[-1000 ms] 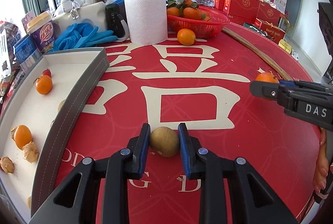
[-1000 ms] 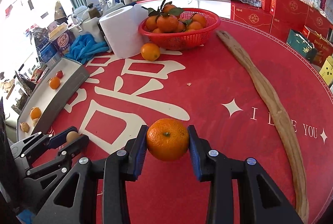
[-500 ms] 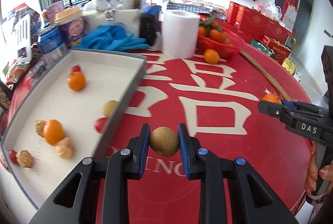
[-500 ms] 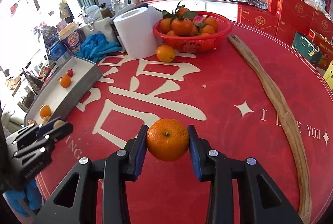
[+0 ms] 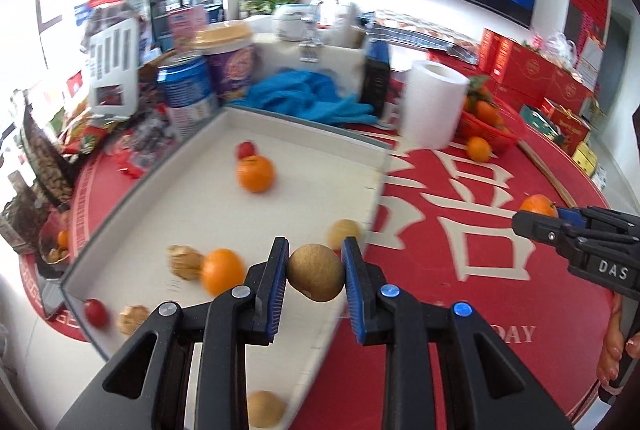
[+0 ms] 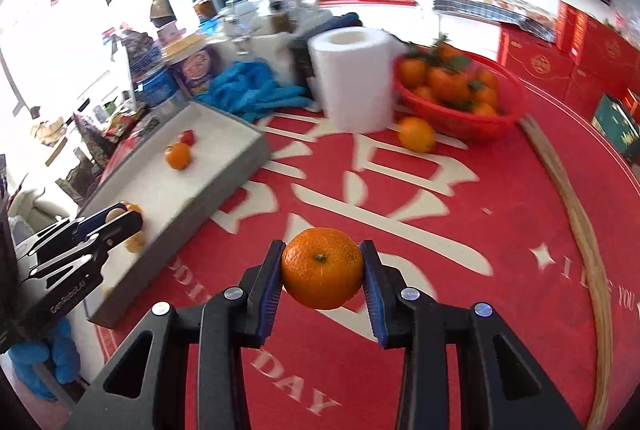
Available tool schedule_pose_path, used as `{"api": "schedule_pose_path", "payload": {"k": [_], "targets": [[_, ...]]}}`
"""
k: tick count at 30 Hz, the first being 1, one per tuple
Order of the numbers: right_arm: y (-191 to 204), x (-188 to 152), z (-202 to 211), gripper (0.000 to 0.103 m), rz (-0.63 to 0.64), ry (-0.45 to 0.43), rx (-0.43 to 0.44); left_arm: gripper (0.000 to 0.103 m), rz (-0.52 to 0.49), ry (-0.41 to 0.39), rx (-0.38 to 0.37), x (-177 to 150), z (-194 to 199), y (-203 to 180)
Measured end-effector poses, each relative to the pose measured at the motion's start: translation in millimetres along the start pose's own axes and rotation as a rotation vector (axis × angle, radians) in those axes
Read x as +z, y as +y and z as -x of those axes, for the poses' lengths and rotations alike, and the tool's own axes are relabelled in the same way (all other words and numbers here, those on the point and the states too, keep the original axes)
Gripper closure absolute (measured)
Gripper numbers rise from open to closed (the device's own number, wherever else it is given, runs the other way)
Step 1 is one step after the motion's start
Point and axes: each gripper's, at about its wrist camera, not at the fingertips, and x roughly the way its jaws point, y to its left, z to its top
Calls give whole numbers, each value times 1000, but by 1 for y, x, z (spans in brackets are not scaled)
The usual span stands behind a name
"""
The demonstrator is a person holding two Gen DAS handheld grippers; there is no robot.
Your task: Organize fruits
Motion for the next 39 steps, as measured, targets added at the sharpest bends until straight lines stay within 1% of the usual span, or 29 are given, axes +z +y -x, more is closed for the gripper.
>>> {"api": "schedule_pose_path", "payload": {"k": [9, 14, 18, 24, 26, 30, 32, 33, 34, 36, 37, 39], "targets": [[70, 31, -38, 65, 101, 44, 74, 73, 68, 19, 73, 0, -13, 48], [99, 42, -62, 65, 139, 60, 92, 73, 107, 41, 84, -3, -23, 64], [118, 48, -84, 65, 158, 80, 99, 73, 116, 35, 83, -2, -24, 67], [128, 44, -109, 65, 206, 133, 66, 73, 113, 36, 74, -3, -25, 65], [127, 44, -110, 65, 209, 135, 67, 73, 106, 37, 77, -2, -25, 64], [128, 56, -106, 64, 206, 124, 68, 73, 112, 49, 86, 1, -28, 66], [128, 63, -101, 55, 208, 115, 76, 60, 110, 55, 85, 2, -28, 66], [129, 64, -99, 42, 209, 109, 76, 38, 110, 53, 88, 2, -28, 66], [129, 67, -95, 24, 210, 100, 78, 18, 111, 43, 95, 1, -26, 66], [130, 72, -87, 7, 208, 82, 86, 16, 107, 17, 112, 0, -21, 65], [130, 74, -84, 4, 206, 78, 85, 16, 99, 19, 113, 1, -19, 63], [131, 78, -78, 4, 199, 82, 81, 13, 94, 30, 129, 2, -19, 62]]}}
